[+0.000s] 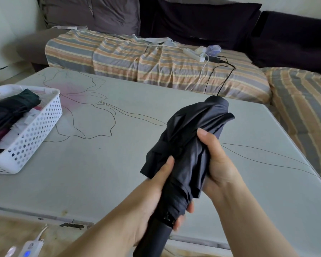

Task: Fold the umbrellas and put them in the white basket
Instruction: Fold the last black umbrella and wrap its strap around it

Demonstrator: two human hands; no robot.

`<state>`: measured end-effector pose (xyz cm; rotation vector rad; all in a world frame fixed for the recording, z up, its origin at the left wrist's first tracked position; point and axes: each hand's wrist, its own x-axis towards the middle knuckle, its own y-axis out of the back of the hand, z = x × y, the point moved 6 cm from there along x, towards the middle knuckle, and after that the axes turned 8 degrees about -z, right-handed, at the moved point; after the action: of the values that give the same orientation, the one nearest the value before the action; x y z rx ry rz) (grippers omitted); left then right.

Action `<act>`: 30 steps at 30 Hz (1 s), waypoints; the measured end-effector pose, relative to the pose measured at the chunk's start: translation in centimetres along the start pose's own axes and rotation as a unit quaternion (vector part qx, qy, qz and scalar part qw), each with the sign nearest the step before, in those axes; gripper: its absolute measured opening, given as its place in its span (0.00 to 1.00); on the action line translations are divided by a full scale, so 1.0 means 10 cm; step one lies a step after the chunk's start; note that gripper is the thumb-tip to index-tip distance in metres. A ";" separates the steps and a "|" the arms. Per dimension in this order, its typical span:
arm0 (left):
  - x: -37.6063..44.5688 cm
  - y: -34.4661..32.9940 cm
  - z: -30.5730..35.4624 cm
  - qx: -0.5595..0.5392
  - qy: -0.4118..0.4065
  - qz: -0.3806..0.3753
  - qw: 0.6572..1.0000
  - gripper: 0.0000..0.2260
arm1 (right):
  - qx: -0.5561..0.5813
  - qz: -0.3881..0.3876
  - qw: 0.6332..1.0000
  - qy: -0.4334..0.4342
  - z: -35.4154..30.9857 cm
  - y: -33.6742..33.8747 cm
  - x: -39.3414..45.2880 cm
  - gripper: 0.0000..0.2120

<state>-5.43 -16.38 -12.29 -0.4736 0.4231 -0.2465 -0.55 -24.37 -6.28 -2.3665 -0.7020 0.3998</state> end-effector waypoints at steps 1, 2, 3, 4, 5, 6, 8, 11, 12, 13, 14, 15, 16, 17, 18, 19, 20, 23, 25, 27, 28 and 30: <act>-0.05 -0.04 0.04 0.018 0.002 0.014 1.000 0.27 | -0.010 0.013 1.000 0.005 -0.01 -0.01 0.00 0.40; -0.17 -0.09 0.12 0.058 -0.026 0.051 0.997 0.26 | -0.021 0.034 0.999 0.016 -0.02 -0.02 0.00 0.36; -0.28 -0.10 0.21 0.110 -0.069 0.101 0.986 0.24 | -0.033 0.064 0.997 0.029 -0.04 -0.02 -0.02 0.30; -0.32 -0.06 0.26 0.171 -0.104 0.152 0.968 0.20 | -0.053 0.099 0.993 0.040 -0.05 0.00 -0.04 0.23; -0.33 -0.07 0.31 0.220 -0.122 0.185 0.950 0.18 | -0.079 0.133 0.987 0.048 -0.07 0.03 -0.06 0.17; -0.32 -0.05 0.27 0.256 -0.126 0.197 0.938 0.17 | -0.100 0.164 0.980 0.054 -0.07 0.06 -0.08 0.12; -0.34 -0.10 0.27 0.264 -0.143 0.196 0.933 0.15 | -0.113 0.209 0.969 0.062 -0.06 0.11 -0.09 0.05; -0.35 -0.15 0.31 0.203 -0.147 0.166 0.954 0.14 | -0.106 0.208 0.969 0.076 -0.12 0.09 -0.08 0.03; -0.35 -0.13 0.33 0.186 -0.146 0.156 0.959 0.13 | -0.106 0.193 0.972 0.080 -0.15 0.08 -0.07 0.03; -0.34 -0.10 0.36 0.172 -0.156 0.152 0.961 0.11 | -0.109 0.178 0.975 0.082 -0.16 0.07 -0.07 0.03; -0.33 -0.06 0.38 0.167 -0.177 0.153 0.958 0.10 | -0.115 0.162 0.976 0.085 -0.17 0.07 -0.07 0.03; -0.35 -0.04 0.42 0.161 -0.202 0.158 0.953 0.09 | -0.124 0.148 0.977 0.087 -0.18 0.07 -0.08 0.03; -0.36 -0.01 0.44 0.167 -0.221 0.165 0.947 0.07 | -0.133 0.135 0.978 0.088 -0.18 0.07 -0.08 0.03; -0.37 0.01 0.45 0.178 -0.232 0.173 0.941 0.06 | -0.140 0.123 0.979 0.086 -0.17 0.06 -0.09 0.03; -0.37 0.03 0.45 0.190 -0.240 0.177 0.935 0.07 | -0.142 0.110 0.980 0.083 -0.17 0.05 -0.09 0.03; -0.37 0.04 0.45 0.191 -0.245 0.177 0.934 0.09 | -0.139 0.096 0.982 0.079 -0.16 0.03 -0.09 0.04; -0.38 0.04 0.45 0.184 -0.248 0.176 0.935 0.11 | -0.133 0.082 0.985 0.075 -0.15 0.00 -0.09 0.06; -0.37 0.05 0.43 0.176 -0.234 0.177 0.940 0.14 | -0.105 0.061 0.991 0.057 -0.13 -0.02 -0.08 0.11; -0.36 0.07 0.42 0.196 -0.228 0.195 0.933 0.15 | -0.087 0.059 0.993 0.047 -0.10 -0.04 -0.06 0.12; -0.36 0.11 0.42 0.227 -0.222 0.219 0.923 0.18 | -0.085 0.060 0.994 0.045 -0.08 -0.04 -0.04 0.14; -0.36 0.13 0.43 0.248 -0.221 0.229 0.915 0.19 | -0.088 0.062 0.993 0.044 -0.07 -0.04 -0.02 0.16; -0.38 0.15 0.48 0.303 -0.220 0.235 0.897 0.20 | -0.091 0.071 0.992 0.041 -0.05 -0.02 0.00 0.21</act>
<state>-6.41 -11.98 -7.86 0.1999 -0.0063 0.2031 -0.41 -24.49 -5.77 -2.6001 -0.5535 0.3075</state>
